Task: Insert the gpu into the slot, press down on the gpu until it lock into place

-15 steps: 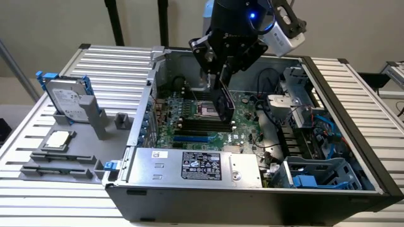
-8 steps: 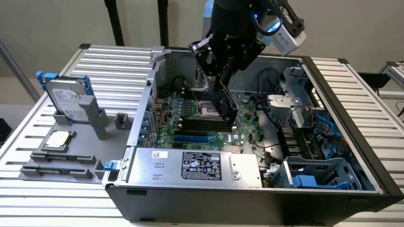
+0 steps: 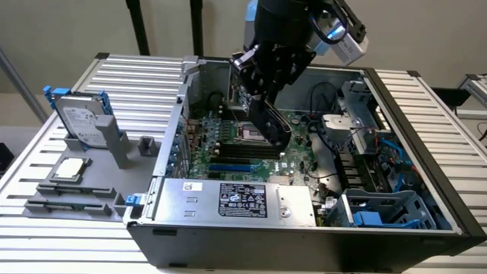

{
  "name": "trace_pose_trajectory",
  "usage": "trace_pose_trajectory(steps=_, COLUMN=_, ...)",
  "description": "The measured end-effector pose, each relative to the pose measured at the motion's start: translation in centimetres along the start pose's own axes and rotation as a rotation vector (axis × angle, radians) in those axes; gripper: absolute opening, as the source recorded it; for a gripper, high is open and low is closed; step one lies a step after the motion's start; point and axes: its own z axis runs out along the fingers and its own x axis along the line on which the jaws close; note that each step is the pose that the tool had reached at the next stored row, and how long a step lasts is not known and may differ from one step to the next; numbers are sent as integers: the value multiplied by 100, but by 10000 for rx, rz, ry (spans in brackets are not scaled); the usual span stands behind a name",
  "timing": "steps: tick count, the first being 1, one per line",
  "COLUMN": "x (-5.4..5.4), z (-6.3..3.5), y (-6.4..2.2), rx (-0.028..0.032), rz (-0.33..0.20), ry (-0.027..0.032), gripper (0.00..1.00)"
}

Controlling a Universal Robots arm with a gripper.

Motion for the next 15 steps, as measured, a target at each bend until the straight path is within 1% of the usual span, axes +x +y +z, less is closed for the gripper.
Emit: trace_pose_trajectory(steps=15, x=-3, z=62, y=-5, rx=108, rz=-2715, ry=205, gripper=26)
